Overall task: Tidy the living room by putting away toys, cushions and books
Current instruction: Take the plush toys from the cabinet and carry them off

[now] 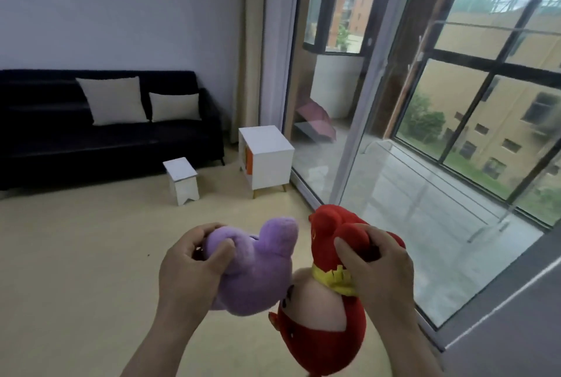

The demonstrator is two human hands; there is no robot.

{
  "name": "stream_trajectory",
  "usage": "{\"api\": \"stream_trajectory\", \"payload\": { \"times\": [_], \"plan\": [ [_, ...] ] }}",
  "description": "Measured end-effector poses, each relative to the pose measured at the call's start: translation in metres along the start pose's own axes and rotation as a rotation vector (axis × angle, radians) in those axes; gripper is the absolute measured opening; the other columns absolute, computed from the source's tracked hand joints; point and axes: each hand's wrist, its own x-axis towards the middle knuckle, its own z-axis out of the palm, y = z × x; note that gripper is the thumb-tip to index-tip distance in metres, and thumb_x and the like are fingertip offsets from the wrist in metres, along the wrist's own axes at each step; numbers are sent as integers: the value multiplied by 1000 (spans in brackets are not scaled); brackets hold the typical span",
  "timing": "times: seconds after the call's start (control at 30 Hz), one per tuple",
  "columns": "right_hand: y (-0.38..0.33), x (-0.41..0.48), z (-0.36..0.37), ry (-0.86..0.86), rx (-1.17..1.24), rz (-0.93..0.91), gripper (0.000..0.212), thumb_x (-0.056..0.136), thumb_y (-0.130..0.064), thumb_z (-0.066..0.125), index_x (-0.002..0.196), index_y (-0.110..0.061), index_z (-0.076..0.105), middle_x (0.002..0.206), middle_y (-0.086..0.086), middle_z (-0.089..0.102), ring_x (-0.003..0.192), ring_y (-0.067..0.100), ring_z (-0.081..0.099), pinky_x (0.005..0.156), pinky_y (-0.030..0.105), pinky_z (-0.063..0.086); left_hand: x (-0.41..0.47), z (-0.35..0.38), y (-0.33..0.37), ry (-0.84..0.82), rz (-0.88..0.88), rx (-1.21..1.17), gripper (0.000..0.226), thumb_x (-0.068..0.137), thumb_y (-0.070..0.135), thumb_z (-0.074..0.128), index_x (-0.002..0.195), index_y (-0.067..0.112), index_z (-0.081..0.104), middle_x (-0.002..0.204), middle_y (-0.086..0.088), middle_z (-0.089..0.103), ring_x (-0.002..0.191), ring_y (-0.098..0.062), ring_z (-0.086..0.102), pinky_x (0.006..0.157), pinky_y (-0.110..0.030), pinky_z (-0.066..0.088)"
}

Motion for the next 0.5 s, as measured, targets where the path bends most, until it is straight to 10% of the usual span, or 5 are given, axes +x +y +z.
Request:
{"api": "stream_trajectory", "payload": {
  "times": [0.5],
  "plan": [
    [-84,143,255,-233,162,-166,12,73,-26,76,78,-34,68,74,-18,64,78,-3,58,63,12,39,208,-120,-39,311,-17,103,28,60,30,58,86,31,70,83,22,69,78,4,62,62,-15,46]
  ]
}}
